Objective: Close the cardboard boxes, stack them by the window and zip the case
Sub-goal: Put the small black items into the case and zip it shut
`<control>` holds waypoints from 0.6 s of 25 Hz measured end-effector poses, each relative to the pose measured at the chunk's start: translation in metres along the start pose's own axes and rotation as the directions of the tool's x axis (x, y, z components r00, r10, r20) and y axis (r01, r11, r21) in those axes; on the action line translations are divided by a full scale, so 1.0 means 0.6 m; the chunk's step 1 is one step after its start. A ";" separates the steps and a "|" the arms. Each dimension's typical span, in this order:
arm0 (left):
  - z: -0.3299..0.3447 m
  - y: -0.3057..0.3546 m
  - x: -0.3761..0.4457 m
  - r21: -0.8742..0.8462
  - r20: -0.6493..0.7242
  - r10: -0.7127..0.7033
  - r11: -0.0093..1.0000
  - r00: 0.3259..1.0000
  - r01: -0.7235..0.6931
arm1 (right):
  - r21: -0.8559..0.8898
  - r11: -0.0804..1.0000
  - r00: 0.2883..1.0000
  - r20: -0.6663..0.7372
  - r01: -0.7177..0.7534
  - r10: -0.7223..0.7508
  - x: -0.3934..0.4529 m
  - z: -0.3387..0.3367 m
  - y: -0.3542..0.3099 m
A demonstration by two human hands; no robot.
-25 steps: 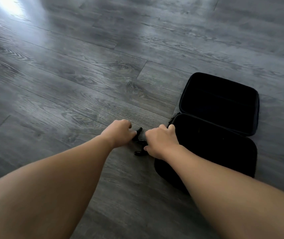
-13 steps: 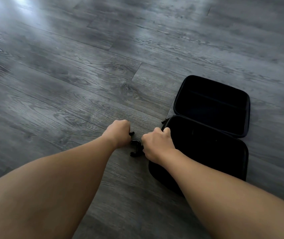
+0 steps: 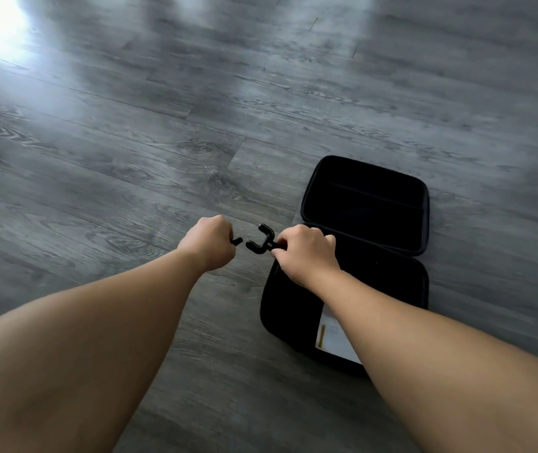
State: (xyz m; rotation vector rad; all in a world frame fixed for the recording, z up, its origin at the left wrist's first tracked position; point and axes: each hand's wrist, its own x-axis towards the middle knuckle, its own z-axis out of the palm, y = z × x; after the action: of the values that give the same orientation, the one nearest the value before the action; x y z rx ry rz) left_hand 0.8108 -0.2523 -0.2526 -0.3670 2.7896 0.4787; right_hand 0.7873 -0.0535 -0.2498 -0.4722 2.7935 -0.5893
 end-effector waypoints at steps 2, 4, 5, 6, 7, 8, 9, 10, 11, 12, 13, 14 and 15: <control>-0.006 0.034 0.002 -0.040 -0.011 0.024 0.999 1.000 -0.025 | 0.026 0.995 0.996 -0.018 -0.092 0.093 -0.018 -0.017 0.020; -0.009 0.068 0.003 -0.075 -0.016 0.051 0.996 0.999 -0.053 | 0.034 0.983 0.983 -0.021 -0.182 0.183 -0.048 -0.023 0.042; -0.008 0.083 0.004 -0.090 -0.019 0.063 0.994 0.998 -0.065 | 0.030 0.974 0.974 -0.019 -0.226 0.226 -0.064 -0.020 0.051; -0.005 0.097 0.003 -0.107 -0.020 0.072 0.992 0.997 -0.073 | 0.018 0.965 0.965 -0.014 -0.262 0.262 -0.079 -0.015 0.058; 0.000 0.111 0.002 -0.119 -0.018 0.082 0.989 0.996 -0.084 | 0.005 0.959 0.958 -0.008 -0.285 0.285 -0.094 -0.009 0.063; 0.006 0.122 0.000 -0.120 -0.010 0.097 0.988 0.995 -0.097 | -0.003 0.956 0.956 0.002 -0.294 0.294 -0.106 -0.002 0.065; 0.014 0.131 -0.002 -0.111 0.002 0.115 0.987 0.993 -0.114 | -0.007 0.955 0.955 0.015 -0.296 0.296 -0.113 0.005 0.065; 0.022 0.138 -0.003 -0.100 0.017 0.133 0.986 0.991 -0.131 | -0.002 0.954 0.954 0.029 -0.298 0.298 -0.117 0.010 0.064; 0.030 0.143 -0.003 -0.092 0.032 0.149 0.985 0.988 -0.145 | 0.009 0.952 0.952 0.040 -0.305 0.305 -0.118 0.014 0.062; 0.037 0.146 -0.003 -0.089 0.045 0.161 0.984 0.986 -0.156 | 0.023 0.949 0.949 0.044 -0.314 0.313 -0.117 0.018 0.060; 0.043 0.148 -0.001 -0.088 0.051 0.169 0.983 0.984 -0.164 | 0.030 0.946 0.947 0.042 -0.321 0.320 -0.114 0.022 0.059; 0.048 0.150 0.000 -0.088 0.050 0.172 0.982 0.984 -0.168 | 0.027 0.947 0.947 0.037 -0.320 0.318 -0.112 0.024 0.059; 0.051 0.152 0.002 -0.089 0.046 0.173 0.982 0.984 -0.169 | 0.016 0.952 0.952 0.037 -0.306 0.305 -0.110 0.026 0.059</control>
State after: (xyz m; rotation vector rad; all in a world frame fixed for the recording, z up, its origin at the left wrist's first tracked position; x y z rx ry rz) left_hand 0.7900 -0.1587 -0.2547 -0.1293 2.7670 0.6376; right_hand 0.8434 -0.0043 -0.2678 -0.0398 2.7453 -0.5341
